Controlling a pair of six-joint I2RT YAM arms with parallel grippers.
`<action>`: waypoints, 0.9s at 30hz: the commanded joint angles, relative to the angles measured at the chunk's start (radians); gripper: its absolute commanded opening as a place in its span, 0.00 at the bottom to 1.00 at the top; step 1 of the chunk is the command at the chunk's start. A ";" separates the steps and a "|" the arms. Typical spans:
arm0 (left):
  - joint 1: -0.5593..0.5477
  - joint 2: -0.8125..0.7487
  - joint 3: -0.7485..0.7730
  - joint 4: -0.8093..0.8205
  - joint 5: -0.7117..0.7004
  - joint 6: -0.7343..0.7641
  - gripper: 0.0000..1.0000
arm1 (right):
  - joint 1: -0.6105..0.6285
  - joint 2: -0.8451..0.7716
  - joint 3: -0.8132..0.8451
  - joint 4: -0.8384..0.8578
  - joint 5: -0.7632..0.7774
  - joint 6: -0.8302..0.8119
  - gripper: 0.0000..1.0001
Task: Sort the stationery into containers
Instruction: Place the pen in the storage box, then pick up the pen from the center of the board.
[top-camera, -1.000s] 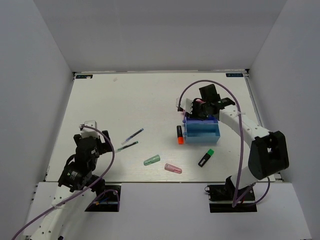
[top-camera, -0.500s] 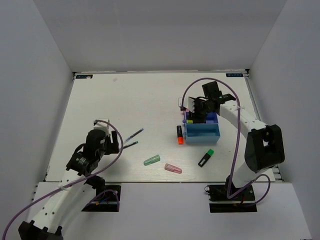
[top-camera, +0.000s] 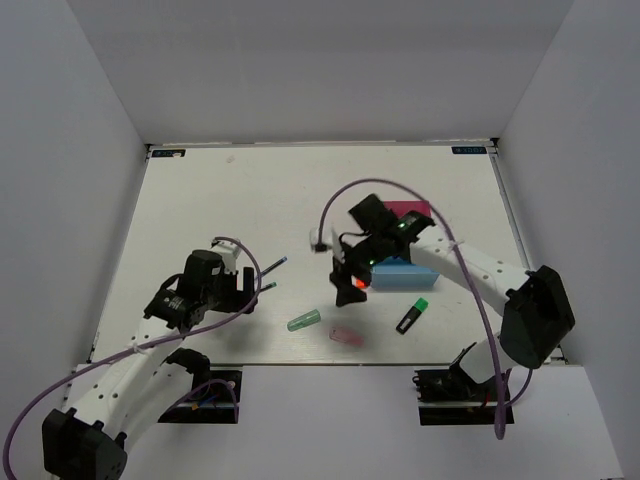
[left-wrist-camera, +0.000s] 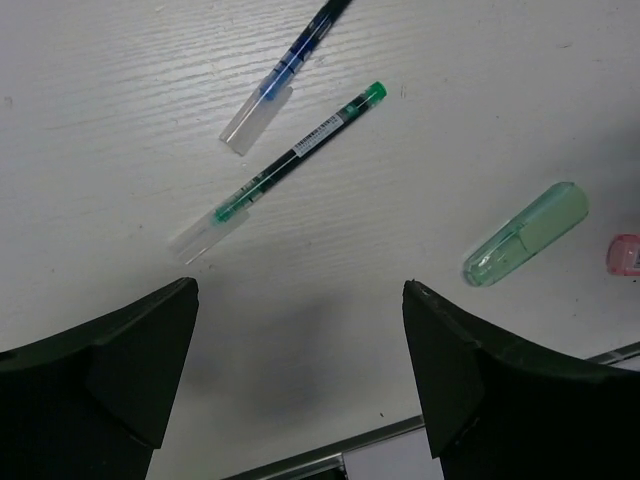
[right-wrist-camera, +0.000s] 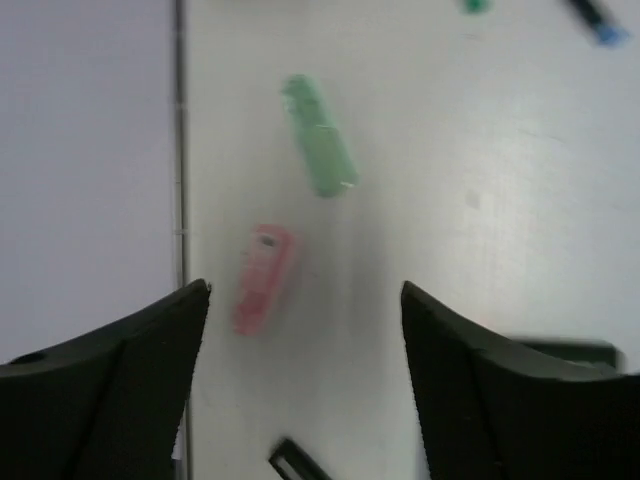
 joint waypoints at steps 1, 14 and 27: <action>0.001 -0.015 0.043 -0.014 0.029 0.014 0.93 | 0.142 0.019 -0.060 -0.048 -0.032 0.090 0.82; 0.001 -0.072 0.028 -0.030 -0.056 0.008 0.88 | 0.225 0.053 -0.037 -0.010 0.244 -0.008 0.62; 0.001 -0.019 0.029 0.016 0.053 0.123 0.60 | 0.203 -0.067 -0.110 -0.096 0.511 -0.044 0.50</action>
